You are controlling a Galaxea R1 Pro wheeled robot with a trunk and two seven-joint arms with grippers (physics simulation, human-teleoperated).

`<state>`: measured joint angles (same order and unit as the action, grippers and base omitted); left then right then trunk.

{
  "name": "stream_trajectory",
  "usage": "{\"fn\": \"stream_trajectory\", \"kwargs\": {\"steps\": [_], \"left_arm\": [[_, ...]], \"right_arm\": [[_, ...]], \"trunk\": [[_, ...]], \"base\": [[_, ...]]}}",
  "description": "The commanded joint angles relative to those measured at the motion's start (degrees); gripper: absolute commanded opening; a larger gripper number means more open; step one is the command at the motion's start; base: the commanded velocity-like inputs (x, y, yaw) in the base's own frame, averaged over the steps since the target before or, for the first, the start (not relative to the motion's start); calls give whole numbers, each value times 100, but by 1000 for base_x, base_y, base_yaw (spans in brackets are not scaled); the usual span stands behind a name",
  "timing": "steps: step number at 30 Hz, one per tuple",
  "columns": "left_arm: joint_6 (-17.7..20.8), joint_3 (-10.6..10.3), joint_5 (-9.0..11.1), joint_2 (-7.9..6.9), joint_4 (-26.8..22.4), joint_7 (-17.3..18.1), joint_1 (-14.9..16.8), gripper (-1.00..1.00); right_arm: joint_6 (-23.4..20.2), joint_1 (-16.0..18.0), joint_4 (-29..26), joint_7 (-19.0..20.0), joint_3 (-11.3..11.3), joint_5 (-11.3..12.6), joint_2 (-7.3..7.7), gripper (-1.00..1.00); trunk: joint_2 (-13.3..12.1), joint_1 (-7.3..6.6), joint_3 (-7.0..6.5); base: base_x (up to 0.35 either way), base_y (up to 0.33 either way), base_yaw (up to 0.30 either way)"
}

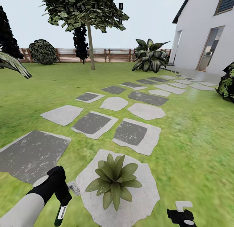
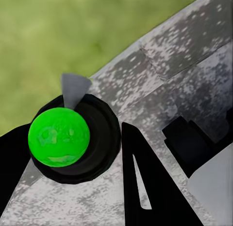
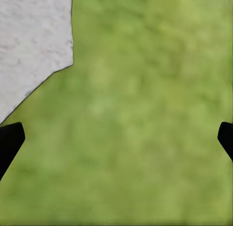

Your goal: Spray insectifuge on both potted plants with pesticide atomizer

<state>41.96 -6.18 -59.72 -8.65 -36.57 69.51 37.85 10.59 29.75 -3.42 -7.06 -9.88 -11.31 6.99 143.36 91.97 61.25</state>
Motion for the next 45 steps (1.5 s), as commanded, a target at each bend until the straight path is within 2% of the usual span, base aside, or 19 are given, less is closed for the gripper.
{"fn": "stream_trajectory", "kwargs": {"steps": [1,6,8,15,19,22,26,35,40,45], "left_arm": [[48,-23,-17,1,-150,40,3,-100],[66,-21,-19,4,-357,44,-1,-100],[119,-16,-11,4,-367,51,2,-100],[281,-9,46,4,-383,53,9,-100],[311,7,37,-2,-550,47,12,-100],[577,-15,-16,-11,-1010,39,12,-100],[641,-17,-20,-60,-1203,39,-44,-100],[651,-48,20,-25,-1146,60,-93,-100],[655,-41,22,-14,-1142,62,-93,-100],[642,-48,19,-16,-1142,314,-91,-100]], "right_arm": [[180,4,-3,-14,-46,-64,19,100],[1327,-4,61,-7,-33,-89,55,100],[1415,-65,64,1,-32,-90,61,100],[1445,-109,61,-14,-31,-90,50,100],[1446,-110,64,-22,-31,-90,29,100],[1446,-110,69,-21,-31,-90,23,100],[1446,-110,69,-16,-31,-90,22,100],[1446,-110,61,-23,-31,-80,-1,100],[1446,-110,61,-23,-31,-73,-4,100],[1446,-110,61,-23,-31,-73,-4,100]], "trunk": [[4,1,30],[5,4,53],[5,4,53],[5,4,53],[5,4,53],[5,4,53],[5,4,53],[5,4,53],[5,4,53],[5,4,63]], "base": [[0,0,0],[0,0,0],[0,0,0],[1,-36,0],[36,-149,0],[4,-17,0],[1,-2,0],[0,-162,6],[-136,-240,202],[-268,-174,269]]}}
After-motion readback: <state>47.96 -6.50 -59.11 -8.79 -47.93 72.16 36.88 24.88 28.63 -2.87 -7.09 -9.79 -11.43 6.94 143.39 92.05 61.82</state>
